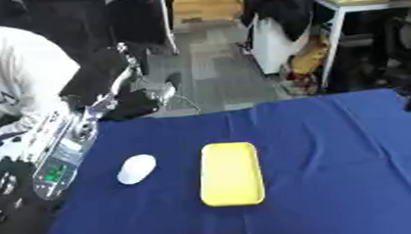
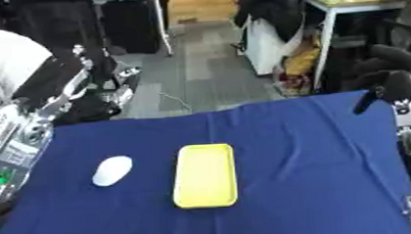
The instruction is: Pick up objects on the table and place them in the box.
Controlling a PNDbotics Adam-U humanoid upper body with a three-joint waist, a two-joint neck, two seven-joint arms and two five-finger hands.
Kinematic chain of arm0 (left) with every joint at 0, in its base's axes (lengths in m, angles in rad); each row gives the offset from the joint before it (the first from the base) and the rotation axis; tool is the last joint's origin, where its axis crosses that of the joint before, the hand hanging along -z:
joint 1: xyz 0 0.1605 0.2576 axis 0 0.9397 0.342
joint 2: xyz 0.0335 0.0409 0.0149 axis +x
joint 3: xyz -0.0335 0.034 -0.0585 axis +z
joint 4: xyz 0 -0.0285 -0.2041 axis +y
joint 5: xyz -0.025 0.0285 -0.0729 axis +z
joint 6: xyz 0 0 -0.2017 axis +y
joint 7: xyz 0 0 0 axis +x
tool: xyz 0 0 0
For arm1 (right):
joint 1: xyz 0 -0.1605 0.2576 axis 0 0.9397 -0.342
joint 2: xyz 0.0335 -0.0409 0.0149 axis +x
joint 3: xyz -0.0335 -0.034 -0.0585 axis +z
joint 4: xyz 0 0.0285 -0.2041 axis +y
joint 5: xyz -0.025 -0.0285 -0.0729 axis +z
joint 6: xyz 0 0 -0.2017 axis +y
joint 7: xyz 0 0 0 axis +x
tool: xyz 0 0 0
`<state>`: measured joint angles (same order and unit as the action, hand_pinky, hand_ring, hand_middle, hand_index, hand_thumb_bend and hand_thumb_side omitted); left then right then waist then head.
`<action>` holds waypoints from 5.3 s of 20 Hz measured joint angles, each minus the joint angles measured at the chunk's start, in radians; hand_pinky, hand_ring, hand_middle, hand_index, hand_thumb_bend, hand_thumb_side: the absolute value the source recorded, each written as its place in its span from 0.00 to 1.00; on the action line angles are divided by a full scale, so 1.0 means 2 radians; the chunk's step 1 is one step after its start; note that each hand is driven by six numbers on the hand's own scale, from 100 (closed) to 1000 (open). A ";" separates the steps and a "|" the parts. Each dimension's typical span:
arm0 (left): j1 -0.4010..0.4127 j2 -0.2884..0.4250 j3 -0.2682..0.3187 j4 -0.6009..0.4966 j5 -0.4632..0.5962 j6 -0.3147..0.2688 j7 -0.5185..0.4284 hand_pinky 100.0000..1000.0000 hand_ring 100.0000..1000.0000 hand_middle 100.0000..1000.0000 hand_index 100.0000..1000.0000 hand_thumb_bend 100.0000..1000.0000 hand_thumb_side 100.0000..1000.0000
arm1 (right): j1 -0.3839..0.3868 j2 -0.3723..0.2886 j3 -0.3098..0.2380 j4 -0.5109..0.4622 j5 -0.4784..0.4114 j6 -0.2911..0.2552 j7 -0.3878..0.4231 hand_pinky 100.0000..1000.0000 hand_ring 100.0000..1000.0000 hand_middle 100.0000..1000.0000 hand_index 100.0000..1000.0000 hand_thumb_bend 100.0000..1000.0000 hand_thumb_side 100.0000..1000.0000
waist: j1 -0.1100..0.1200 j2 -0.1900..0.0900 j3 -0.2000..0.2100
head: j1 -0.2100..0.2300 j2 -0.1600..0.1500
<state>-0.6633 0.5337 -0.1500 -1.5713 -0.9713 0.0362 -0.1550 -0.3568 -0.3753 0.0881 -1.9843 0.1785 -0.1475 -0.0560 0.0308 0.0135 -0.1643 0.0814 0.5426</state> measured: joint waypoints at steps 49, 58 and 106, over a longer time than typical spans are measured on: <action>-0.143 -0.038 0.046 0.445 -0.312 -0.042 -0.294 0.63 0.33 0.35 0.79 0.83 1.00 | -0.002 0.001 -0.001 0.000 0.020 0.008 0.046 0.30 0.54 0.60 0.81 0.00 0.86 | 0.003 -0.003 -0.013 | 0.018 0.010; -0.155 -0.041 0.071 0.480 -0.253 -0.008 -0.327 0.55 0.26 0.29 0.78 0.68 1.00 | -0.005 0.005 0.002 0.000 0.019 0.008 0.048 0.30 0.54 0.60 0.81 0.00 0.86 | 0.004 0.000 -0.015 | 0.022 0.013; -0.160 -0.058 0.081 0.522 -0.257 0.018 -0.366 0.53 0.15 0.15 0.79 0.64 0.81 | -0.014 0.010 0.002 0.000 0.014 0.006 0.052 0.30 0.54 0.60 0.81 0.00 0.86 | 0.006 0.003 -0.029 | 0.035 0.021</action>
<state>-0.9831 0.4168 0.0119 -0.5275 -1.4859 0.0729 -0.8879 -0.3852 -0.3561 0.0921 -1.9843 0.2067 -0.1359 0.0478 0.0420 0.0197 -0.2219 0.1518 0.5856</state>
